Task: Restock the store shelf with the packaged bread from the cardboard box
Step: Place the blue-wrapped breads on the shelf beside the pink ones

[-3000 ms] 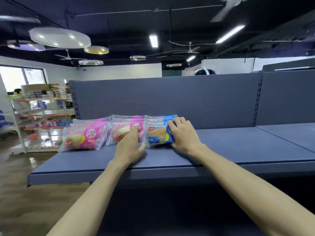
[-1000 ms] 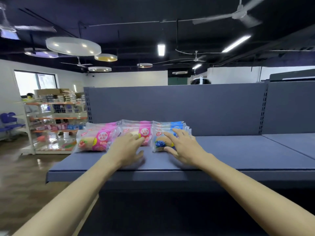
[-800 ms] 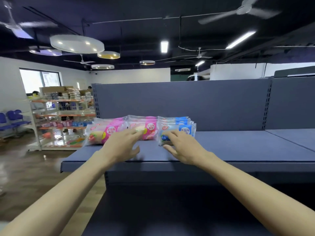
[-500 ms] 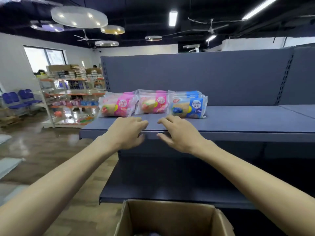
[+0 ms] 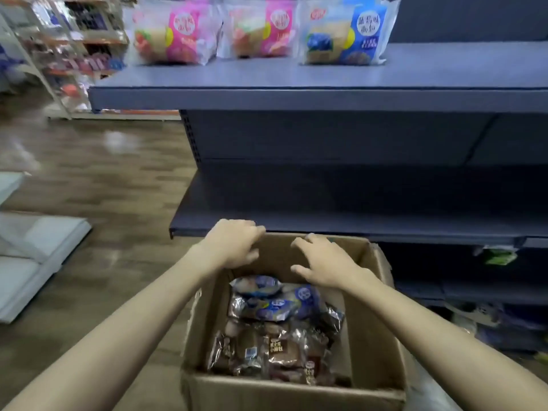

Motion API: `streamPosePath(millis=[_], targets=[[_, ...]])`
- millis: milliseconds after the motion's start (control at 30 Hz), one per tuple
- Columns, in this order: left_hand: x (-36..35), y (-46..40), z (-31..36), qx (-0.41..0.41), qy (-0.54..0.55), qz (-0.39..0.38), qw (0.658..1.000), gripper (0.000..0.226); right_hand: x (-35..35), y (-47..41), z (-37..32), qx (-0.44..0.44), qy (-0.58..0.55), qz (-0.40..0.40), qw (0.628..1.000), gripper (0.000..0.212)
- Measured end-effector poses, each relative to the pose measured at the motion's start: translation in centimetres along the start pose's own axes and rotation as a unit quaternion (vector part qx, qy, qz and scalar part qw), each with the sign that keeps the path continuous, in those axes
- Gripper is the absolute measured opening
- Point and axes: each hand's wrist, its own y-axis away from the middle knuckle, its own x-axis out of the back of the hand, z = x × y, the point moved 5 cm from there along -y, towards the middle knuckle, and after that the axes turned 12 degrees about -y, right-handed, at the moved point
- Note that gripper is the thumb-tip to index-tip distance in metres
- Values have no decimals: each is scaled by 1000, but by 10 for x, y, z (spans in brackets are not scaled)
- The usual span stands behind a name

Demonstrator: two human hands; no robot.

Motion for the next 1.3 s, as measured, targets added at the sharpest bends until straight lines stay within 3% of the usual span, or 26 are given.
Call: streamPosePath(millis=[133,267,400,467,767,933,1100,1233,1300], targets=[[-77,-1,45,-4,86,-131,988,31,-62,15,45,-76,-39,-104,991,56],[-140,-1,74,12,142,-213,967,39,-100,26,72,-131,-75,-168,974,64],[-172,-1,93,38,198,-282,938,83,-121,28,83,-151,-90,-204,963,65],[-183,-5,107,60,217,-302,926,92,-126,28,85,-150,-91,-209,962,63],[-183,-19,150,80,66,-281,954,32,-122,26,102,-145,-79,-241,956,59],[-163,-21,169,34,40,-301,952,31,-122,20,105,-155,-76,-237,956,50],[-140,-14,197,64,173,-340,922,49,-126,19,110,-181,-76,-225,955,43],[-144,-11,212,90,243,-410,874,98,-126,19,115,-203,-36,-223,953,49],[-151,-9,215,89,264,-451,848,112,-127,19,116,-209,-27,-224,952,52]])
